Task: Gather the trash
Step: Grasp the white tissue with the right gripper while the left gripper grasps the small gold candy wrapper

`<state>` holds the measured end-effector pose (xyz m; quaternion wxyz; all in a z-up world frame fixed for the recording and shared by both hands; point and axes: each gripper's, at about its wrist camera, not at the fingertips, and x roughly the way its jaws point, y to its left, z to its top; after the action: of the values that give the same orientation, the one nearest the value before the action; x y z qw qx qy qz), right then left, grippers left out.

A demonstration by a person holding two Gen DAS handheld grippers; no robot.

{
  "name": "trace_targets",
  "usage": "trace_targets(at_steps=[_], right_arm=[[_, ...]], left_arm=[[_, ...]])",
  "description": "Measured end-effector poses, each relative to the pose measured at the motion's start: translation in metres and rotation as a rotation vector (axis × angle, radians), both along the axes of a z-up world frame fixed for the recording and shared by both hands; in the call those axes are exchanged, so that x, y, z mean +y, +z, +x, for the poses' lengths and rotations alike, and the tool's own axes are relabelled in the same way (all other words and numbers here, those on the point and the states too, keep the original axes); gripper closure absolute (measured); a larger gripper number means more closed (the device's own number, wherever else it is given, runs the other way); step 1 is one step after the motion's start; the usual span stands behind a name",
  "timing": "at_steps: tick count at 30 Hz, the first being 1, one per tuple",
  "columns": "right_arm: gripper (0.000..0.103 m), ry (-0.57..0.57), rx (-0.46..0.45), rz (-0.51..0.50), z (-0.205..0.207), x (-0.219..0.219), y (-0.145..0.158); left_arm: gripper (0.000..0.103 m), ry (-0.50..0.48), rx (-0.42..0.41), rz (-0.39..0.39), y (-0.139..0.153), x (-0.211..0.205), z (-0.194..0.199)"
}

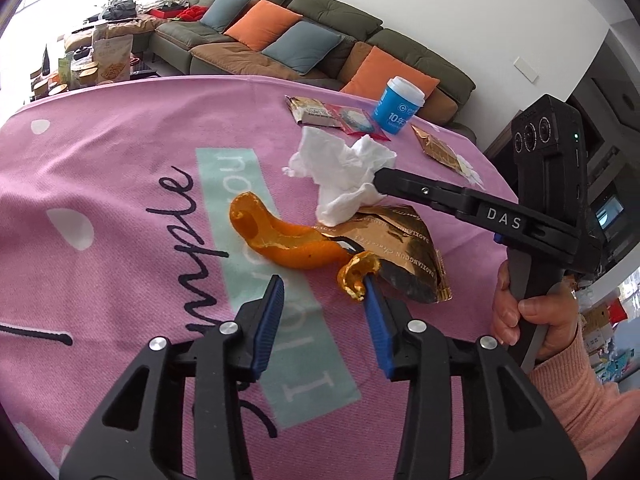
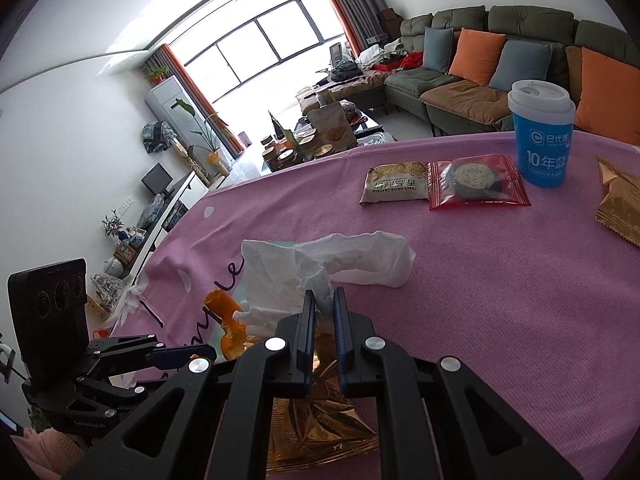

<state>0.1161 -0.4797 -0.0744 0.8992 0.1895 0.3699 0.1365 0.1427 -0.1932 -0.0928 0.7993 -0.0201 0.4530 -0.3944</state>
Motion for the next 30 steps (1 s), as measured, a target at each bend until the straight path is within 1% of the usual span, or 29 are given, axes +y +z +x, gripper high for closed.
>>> trace_targets(at_steps=[1,2,3,4,9,14,18,22,30], right_arm=[[0.095,0.008,0.002,0.000,0.000,0.002,-0.001],[0.095,0.013,0.004,-0.001,0.000,0.004,-0.002],[0.095,0.019,0.005,-0.001,0.000,0.007,-0.002],[0.095,0.025,0.006,-0.001,0.000,0.008,-0.003],[0.095,0.026,-0.006,0.007,-0.003,0.009,0.000],[0.096,0.018,-0.040,0.019,-0.007,0.007,0.011],[0.096,0.027,-0.072,0.025,-0.010,0.013,0.021],[0.096,0.046,-0.103,0.035,-0.013,0.021,0.032],[0.096,0.124,-0.155,0.058,-0.019,0.053,0.050]], left_arm=[[0.076,-0.006,0.001,-0.003,0.001,-0.003,0.000],[0.084,-0.013,0.002,-0.008,0.001,-0.004,-0.001],[0.090,-0.021,0.005,-0.016,0.002,-0.005,-0.002],[0.091,-0.025,0.007,-0.022,0.002,-0.006,-0.003],[0.094,-0.026,-0.027,-0.033,0.007,-0.004,-0.011],[0.094,-0.010,-0.052,-0.049,0.017,0.009,-0.019],[0.095,0.022,-0.080,-0.064,0.029,0.030,-0.026],[0.095,0.062,-0.106,-0.063,0.040,0.055,-0.034],[0.095,0.148,-0.152,-0.061,0.059,0.115,-0.054]])
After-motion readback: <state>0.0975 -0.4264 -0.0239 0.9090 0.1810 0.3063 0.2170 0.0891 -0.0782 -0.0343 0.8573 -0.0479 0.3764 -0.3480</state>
